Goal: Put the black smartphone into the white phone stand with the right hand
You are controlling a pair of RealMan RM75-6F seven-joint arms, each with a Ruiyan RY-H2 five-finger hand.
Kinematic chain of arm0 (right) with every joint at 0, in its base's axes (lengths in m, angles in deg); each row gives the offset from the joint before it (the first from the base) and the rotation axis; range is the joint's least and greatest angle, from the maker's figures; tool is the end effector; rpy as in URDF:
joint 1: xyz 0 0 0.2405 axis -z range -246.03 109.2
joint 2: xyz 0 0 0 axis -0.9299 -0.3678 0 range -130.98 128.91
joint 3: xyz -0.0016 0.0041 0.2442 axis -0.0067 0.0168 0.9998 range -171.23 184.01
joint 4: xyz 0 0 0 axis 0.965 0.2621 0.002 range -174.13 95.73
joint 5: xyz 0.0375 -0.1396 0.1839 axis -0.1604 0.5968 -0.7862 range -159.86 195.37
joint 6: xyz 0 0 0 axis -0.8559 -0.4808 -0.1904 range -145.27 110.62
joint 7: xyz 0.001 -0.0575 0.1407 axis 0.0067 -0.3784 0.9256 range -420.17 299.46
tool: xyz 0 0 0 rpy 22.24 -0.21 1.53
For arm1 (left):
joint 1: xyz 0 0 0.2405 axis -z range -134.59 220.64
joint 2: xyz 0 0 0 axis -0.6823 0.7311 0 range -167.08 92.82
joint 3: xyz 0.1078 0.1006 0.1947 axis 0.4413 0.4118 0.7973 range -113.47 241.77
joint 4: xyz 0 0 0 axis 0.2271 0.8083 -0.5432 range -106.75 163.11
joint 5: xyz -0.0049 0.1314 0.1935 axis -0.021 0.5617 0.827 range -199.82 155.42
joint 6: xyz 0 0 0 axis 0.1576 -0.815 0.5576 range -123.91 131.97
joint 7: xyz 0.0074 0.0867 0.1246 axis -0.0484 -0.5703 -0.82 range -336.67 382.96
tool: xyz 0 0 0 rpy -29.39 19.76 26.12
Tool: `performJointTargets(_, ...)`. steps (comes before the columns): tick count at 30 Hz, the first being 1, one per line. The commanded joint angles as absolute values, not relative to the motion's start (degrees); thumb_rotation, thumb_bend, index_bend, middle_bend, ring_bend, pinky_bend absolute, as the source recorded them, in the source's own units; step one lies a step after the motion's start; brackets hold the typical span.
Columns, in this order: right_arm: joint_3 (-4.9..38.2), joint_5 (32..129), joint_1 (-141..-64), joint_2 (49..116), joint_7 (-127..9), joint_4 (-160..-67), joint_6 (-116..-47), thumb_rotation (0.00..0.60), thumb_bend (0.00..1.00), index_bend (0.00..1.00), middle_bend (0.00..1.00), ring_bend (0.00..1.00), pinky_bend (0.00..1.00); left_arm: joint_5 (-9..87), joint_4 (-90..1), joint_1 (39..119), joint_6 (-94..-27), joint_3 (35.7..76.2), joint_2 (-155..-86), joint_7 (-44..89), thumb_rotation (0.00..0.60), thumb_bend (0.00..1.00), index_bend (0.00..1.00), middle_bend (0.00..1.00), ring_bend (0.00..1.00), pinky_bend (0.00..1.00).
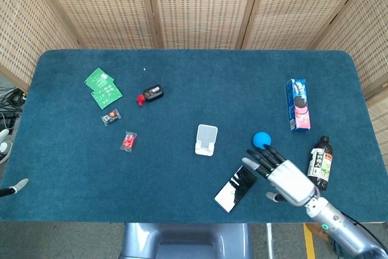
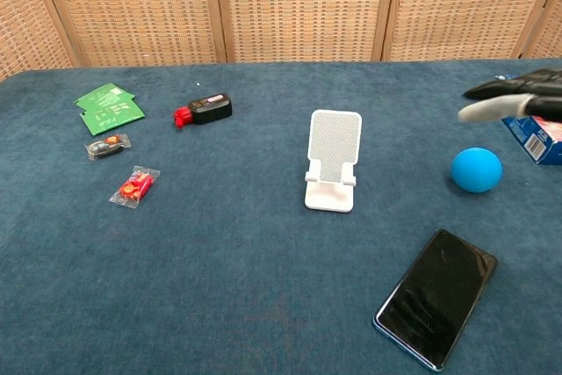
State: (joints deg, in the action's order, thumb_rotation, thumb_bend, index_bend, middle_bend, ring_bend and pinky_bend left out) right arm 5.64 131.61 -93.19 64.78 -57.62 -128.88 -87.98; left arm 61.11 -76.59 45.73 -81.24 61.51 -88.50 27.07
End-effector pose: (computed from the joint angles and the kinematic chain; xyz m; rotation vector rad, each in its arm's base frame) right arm -0.2086 -0.2366 0.0563 2.1898 -0.5748 1.0848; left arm -0.2941 0.1755 0.1804 -1.3070 -0.9878 -0.9088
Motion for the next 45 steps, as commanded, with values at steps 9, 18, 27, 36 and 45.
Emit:
performJointTargets(9,3.94,131.46,-103.84,71.92,-61.02,-126.90,-70.94,0.600,0.00,0.00,0.01,0.00,0.00,57.83,-76.67,47.25,-78.23,60.59,-88.68,26.09,0.600,0.00,0.00,0.00,0.00,0.00)
performJointTargets(18,2.19,130.14,-105.44,76.14,-66.59,-124.31,-67.89,0.600,0.00,0.02,0.01,0.00,0.00,56.93,-76.44,47.96,-76.90,60.39,-88.78,25.79,0.600,0.00,0.00,0.00,0.00,0.00)
performJointTargets(27,1.30,127.76,-106.64,79.00,-70.44,-122.80,-65.25,0.600,0.00,0.02,0.01,0.00,0.00,56.90,-76.50,47.94,-77.00,60.41,-88.72,25.88,0.600,0.00,0.00,0.00,0.00,0.00)
performJointTargets(36,0.51,125.86,-107.11,79.78,-71.85,-122.60,-64.13,0.600,0.00,0.21,0.24,0.14,0.04,56.90,-76.36,48.03,-76.79,60.47,-88.70,26.06,0.600,0.00,0.00,0.00,0.00,0.00)
performJointTargets(45,-0.17,126.57,-107.68,80.42,-69.92,-121.08,-67.18,0.600,0.28,0.58,0.58,0.52,0.38,57.04,-76.45,48.04,-76.81,60.54,-88.70,25.99,0.600,0.00,0.00,0.00,0.00,0.00)
